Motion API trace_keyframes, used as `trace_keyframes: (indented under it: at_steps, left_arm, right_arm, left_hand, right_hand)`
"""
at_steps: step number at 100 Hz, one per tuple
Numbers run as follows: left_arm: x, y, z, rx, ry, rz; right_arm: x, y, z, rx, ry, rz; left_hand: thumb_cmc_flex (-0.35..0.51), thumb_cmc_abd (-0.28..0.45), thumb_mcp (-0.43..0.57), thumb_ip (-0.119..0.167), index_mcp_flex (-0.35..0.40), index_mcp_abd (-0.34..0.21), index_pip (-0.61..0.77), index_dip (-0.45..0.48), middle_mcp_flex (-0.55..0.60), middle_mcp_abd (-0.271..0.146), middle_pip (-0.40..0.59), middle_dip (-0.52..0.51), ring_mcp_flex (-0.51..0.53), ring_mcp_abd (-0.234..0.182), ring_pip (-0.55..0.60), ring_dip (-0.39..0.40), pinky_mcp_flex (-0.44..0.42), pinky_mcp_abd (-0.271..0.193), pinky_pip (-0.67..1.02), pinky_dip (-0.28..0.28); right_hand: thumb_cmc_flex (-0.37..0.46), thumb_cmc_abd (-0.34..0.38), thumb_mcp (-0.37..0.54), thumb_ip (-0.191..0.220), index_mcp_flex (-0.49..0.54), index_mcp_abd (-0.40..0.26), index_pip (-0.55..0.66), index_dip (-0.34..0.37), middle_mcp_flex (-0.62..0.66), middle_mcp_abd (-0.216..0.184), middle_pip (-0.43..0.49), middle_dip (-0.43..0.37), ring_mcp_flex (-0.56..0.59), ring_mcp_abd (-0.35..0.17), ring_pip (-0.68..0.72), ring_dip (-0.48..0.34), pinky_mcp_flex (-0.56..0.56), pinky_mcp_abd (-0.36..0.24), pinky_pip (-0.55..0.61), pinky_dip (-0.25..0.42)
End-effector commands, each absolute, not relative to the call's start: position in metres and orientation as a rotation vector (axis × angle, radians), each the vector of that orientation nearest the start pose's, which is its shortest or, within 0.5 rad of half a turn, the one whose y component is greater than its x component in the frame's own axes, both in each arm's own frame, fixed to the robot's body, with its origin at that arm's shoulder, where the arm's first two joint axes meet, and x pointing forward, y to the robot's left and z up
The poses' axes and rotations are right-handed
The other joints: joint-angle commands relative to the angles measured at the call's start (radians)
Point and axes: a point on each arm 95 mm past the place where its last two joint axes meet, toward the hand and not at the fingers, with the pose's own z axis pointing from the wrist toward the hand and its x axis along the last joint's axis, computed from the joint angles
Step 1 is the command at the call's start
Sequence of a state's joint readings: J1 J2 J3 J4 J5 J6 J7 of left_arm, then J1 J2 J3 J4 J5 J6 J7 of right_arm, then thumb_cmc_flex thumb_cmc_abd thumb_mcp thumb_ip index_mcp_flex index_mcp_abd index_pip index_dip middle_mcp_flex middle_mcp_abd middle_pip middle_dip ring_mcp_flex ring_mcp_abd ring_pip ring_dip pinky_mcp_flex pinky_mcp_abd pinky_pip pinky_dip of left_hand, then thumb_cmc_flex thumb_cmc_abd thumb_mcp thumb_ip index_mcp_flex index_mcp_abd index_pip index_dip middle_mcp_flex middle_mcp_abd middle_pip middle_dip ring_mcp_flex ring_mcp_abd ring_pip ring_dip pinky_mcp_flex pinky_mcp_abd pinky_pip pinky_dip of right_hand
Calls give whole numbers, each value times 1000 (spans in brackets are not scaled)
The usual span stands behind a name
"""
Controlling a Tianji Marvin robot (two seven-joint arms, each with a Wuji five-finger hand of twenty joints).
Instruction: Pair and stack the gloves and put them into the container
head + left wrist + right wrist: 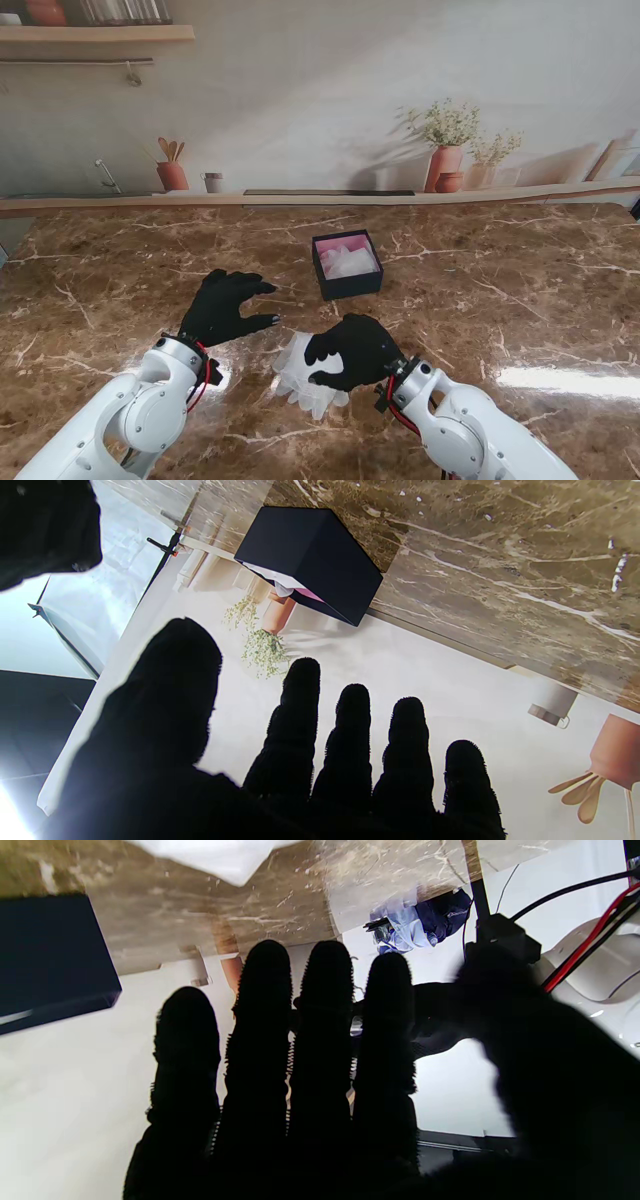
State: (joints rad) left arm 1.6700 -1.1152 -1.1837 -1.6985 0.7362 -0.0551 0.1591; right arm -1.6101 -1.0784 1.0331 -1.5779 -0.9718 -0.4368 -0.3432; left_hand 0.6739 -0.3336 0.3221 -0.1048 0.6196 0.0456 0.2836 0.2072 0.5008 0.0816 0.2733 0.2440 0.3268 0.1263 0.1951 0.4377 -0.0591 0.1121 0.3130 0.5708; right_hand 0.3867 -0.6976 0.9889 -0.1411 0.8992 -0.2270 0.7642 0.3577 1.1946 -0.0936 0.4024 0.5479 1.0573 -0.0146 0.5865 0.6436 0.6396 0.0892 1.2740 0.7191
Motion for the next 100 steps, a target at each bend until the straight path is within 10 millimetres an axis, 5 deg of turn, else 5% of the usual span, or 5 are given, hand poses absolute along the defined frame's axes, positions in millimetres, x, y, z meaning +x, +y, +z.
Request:
trace_keyframes:
  at_steps: [1, 22, 28, 73, 100]
  left_arm:
    - [362, -33, -318, -1378, 1287, -1831]
    - [358, -31, -312, -1353, 1264, -1854]
    - [357, -30, -311, -1347, 1262, -1855]
    - [354, -25, -309, -1345, 1252, -1858]
    - [353, -26, -309, -1358, 1258, -1859]
  right_arm:
    - [347, 78, -329, 829, 1635, 2058]
    - [382, 89, -322, 647, 1787, 1931]
    - [390, 94, -327, 613, 1828, 1905]
    - [420, 120, -370, 472, 2179, 1611]
    - [420, 121, -386, 458, 2219, 1538]
  left_hand:
    - [19, 35, -42, 34, 17, -18, -4, 12, -15, -17, -22, -14, -36, -40, -36, -15, -12, -8, -31, 17]
    - [22, 36, -47, 35, 14, -16, -7, 11, -15, -16, -23, -14, -36, -40, -37, -16, -11, -7, -29, 20]
    - [22, 36, -48, 35, 14, -15, -7, 11, -15, -16, -23, -14, -36, -41, -37, -16, -12, -6, -29, 20]
    - [26, 42, -57, 36, 19, -14, -10, 12, -14, -16, -27, -15, -35, -40, -39, -17, -15, -4, -36, 17]
    - [30, 54, -64, 37, 19, -15, -10, 13, -15, -13, -27, -15, -37, -40, -40, -18, -17, -3, -44, 16]
  right_hand:
    - [98, -81, 170, -79, -65, -33, 104, -83, 2, -23, -8, 53, 9, -29, -13, -19, -18, 13, -56, -33]
    - [256, -130, 317, -73, -50, -5, -283, 152, -140, -60, -105, 10, -70, -67, -212, -47, -51, -26, -226, -98]
    - [248, -113, 327, 23, -97, 5, -338, 144, -218, -58, -125, -103, -120, -81, -273, -156, -63, -36, -270, -121]
    - [152, -131, 147, -4, -580, 176, -696, 4, -809, 54, -265, -355, -549, 8, -445, -366, -287, -9, -481, -115]
    - [87, -202, 138, -27, -547, 244, -680, 79, -507, -64, 54, -105, -374, -24, -277, -206, -227, -29, -406, -39]
